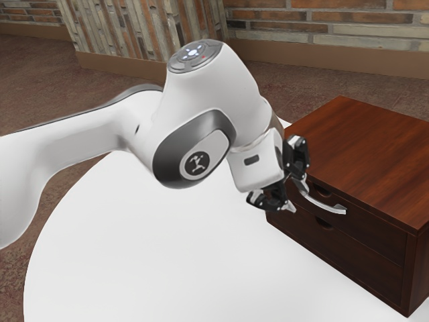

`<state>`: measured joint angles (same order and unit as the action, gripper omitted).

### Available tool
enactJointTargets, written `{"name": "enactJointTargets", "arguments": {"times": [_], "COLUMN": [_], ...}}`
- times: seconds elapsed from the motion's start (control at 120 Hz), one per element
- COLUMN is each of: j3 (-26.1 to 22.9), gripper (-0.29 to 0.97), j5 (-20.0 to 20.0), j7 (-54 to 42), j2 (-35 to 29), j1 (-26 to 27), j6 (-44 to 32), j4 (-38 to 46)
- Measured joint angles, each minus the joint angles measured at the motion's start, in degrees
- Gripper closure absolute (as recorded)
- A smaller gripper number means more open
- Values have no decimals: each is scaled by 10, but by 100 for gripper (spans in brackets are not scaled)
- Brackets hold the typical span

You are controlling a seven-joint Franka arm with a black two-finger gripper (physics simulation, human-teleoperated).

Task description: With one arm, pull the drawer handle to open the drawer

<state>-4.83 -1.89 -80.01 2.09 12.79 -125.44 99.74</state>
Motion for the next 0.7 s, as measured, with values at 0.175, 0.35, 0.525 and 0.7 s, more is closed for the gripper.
{"name": "enactJointTargets", "arguments": {"times": [0.175,0.35,0.525,0.7], "j3": [-1,0,1,2], "gripper": [48,49,50,57], "j5": [8,21,26,36], "j7": [-14,-26,-36,-44], "j2": [4,16,22,27], "j1": [9,17,9,7], "j6": [-18,-31,-37,-39], "j4": [-1,-1,-1,0]}}
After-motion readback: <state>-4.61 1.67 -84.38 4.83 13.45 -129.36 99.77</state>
